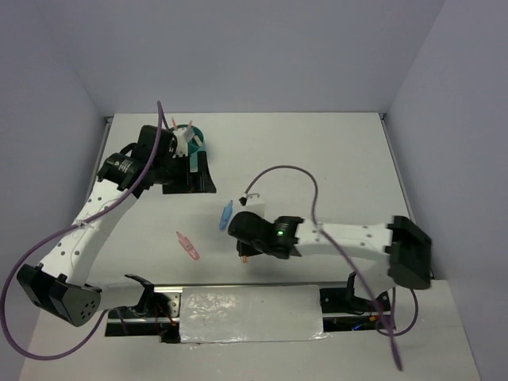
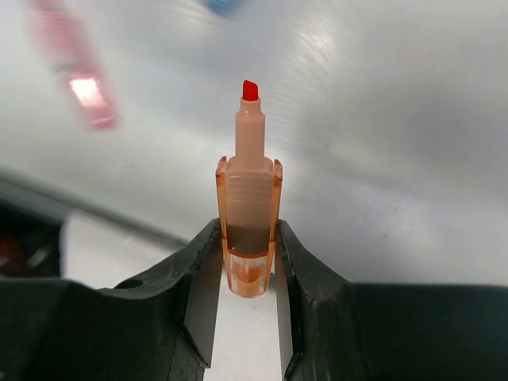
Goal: Sort the stationery into containers
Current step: Pick up the pen from the center of the board.
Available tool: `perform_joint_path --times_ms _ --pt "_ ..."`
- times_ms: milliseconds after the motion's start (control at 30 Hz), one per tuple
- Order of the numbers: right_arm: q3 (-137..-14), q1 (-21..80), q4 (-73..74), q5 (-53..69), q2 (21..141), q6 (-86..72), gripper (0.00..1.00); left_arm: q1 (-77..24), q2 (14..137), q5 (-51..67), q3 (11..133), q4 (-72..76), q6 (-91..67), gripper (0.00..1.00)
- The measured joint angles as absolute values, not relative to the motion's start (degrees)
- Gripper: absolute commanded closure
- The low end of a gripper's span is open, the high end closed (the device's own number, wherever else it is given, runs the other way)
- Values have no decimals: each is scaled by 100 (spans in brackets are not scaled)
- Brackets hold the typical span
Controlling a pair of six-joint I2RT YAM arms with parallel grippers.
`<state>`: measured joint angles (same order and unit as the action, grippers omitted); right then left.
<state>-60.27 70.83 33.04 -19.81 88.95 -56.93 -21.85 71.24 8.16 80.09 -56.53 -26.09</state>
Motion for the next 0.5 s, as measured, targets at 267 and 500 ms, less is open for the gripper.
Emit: perform_joint_path --times_ms 267,500 --pt "-6226 6713 2539 -2174 6657 -3100 100 -2237 6989 3376 6801 -2508 -4871 1" --pt "-6862 6156 2978 -2209 6879 -2248 100 -2576 7310 3522 7360 -1505 -5489 4"
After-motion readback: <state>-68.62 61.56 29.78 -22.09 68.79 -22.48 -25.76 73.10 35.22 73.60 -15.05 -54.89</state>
